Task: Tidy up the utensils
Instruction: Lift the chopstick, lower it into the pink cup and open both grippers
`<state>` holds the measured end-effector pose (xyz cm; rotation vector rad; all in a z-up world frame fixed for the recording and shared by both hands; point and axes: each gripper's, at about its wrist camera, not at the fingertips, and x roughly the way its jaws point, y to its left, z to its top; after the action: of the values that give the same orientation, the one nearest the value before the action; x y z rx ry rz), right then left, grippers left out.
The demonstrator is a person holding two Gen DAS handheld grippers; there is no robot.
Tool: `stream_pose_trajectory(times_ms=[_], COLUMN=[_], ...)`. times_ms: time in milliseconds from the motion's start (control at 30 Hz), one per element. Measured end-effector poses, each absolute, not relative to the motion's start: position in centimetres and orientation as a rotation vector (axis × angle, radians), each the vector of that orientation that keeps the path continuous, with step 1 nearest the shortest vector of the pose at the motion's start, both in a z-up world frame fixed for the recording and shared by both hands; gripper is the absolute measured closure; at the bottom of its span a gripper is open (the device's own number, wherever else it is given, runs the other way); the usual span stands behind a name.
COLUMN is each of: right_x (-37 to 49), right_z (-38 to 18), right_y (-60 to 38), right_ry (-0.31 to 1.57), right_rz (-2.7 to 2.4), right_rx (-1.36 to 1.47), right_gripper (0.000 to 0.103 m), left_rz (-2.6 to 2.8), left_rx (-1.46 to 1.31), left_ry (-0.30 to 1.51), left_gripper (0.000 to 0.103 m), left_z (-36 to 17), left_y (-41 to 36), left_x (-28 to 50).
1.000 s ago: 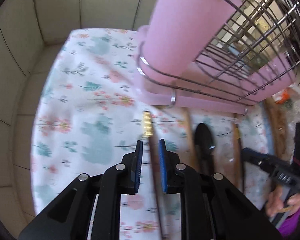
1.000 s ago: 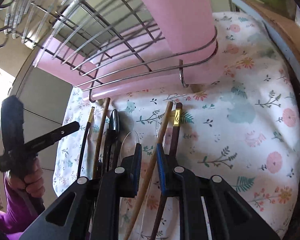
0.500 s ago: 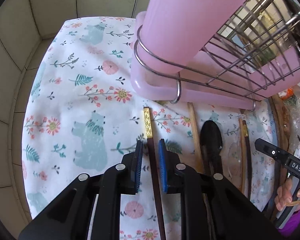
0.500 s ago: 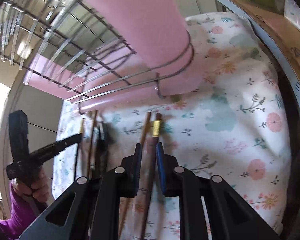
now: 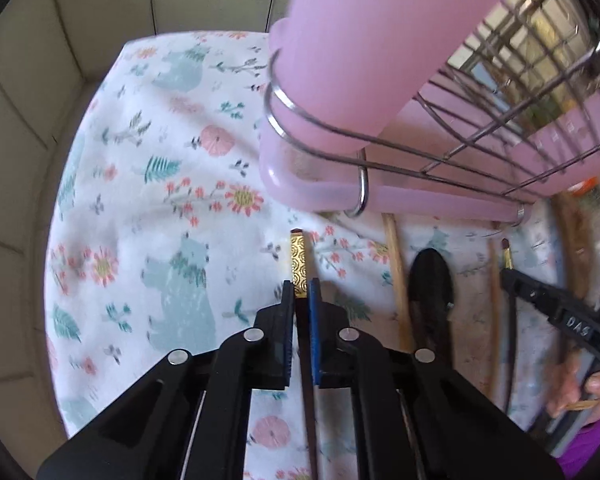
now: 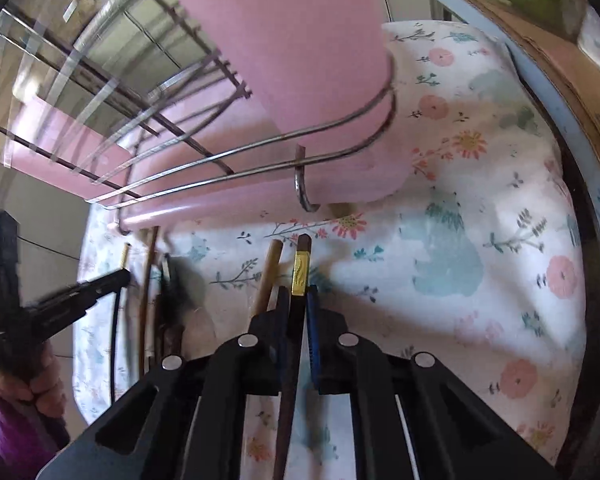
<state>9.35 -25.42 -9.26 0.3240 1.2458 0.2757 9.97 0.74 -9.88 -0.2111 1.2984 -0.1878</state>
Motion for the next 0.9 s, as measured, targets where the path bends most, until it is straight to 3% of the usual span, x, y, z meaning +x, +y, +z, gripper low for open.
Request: stream_pose_trajectory(times_ms=[267, 500, 900], right_x=[3.6, 1.3, 3.5], right_z=[-2.9, 4.5, 18.5], right_y=[-29.4, -30.3, -30.9], right_ry=[0.932, 0.658, 0.194], right_rz=[0.312, 0.312, 0.243], right_rx=[0.394, 0.358, 0.249], right_gripper=[0.097, 0.097, 0.097], left_rz=[-0.209, -0.218, -0.197], left_rx=[-0.333, -0.375, -0.350], left_ry=[1.093, 0.815, 0.331], left_gripper=[0.098, 0.098, 0.098], left_z=[-5.1, 2.8, 16.2], left_y=[4.4, 7.0, 6.3], left_x=[5.7, 3.3, 6.0])
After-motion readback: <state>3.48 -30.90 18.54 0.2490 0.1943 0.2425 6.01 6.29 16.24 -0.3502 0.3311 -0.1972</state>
